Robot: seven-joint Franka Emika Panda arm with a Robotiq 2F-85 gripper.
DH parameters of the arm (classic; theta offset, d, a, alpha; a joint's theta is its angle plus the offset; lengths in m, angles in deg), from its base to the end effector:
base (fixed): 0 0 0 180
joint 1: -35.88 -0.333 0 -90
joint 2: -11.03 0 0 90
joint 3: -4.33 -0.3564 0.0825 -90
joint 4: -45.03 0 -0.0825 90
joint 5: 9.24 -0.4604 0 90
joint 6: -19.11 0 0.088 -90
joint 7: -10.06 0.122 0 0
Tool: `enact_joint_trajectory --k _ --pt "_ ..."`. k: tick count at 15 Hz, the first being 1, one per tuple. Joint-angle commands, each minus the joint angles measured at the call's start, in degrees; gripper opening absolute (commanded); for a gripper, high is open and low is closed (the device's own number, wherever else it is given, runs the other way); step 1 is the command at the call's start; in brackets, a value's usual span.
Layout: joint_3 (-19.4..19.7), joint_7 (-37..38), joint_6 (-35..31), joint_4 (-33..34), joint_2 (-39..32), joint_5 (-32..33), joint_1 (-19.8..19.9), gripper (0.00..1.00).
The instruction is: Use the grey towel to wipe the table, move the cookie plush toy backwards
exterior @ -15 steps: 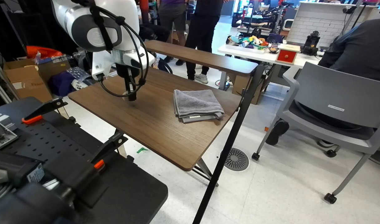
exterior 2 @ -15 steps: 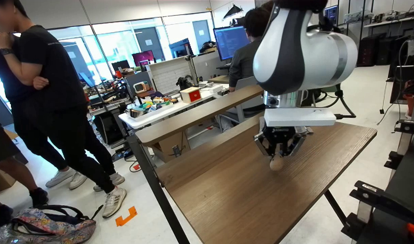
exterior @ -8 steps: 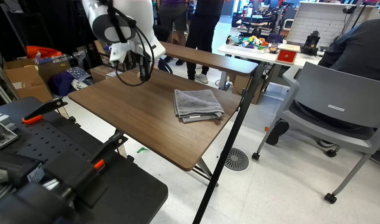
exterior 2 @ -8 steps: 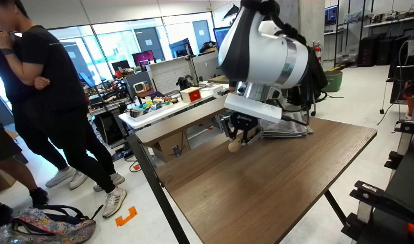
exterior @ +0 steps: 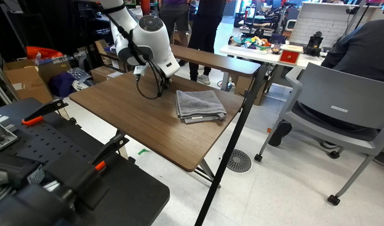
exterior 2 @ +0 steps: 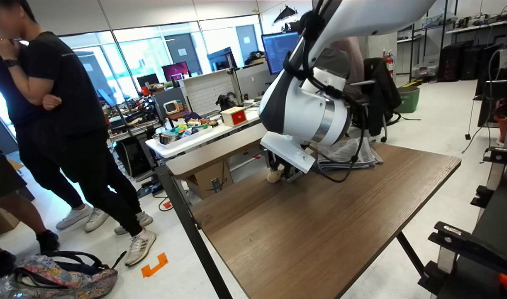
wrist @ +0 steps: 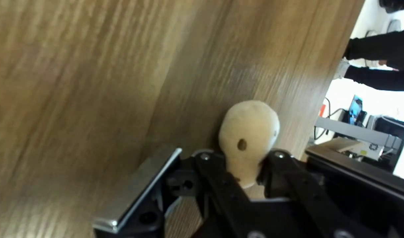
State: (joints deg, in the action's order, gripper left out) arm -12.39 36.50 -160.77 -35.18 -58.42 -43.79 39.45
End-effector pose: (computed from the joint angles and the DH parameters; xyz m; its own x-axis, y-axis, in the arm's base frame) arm 0.7930 0.0845 -0.0322 0.4544 -0.8908 0.0046 -0.7333 -0.3770 -0.5657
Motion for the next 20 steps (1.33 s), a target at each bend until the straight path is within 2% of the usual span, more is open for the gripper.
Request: enact_joint_trajectory --k 1,2,3,5,7,12,13,20 --pt "-1.18 2.45 -5.49 10.47 -7.38 -2.22 -1.21 0.03" --pt "-1.17 2.77 -6.43 11.7 -8.13 -2.46 -1.49 0.38" --pt "-0.7 3.39 -6.97 12.38 -8.4 -2.53 -1.9 0.39" --pt "-1.24 3.47 -7.31 12.24 -8.0 -2.4 -1.79 0.52" --pt "-1.22 3.32 -7.31 9.83 -6.21 -2.64 -1.63 0.66" --pt "-4.29 1.98 -8.53 2.55 -2.07 -0.85 1.56 0.97" --pt "-4.97 1.42 -8.5 1.12 -1.29 -0.63 2.34 1.0" --pt "-7.53 -2.92 -5.21 -15.88 10.58 -0.58 9.23 1.0"
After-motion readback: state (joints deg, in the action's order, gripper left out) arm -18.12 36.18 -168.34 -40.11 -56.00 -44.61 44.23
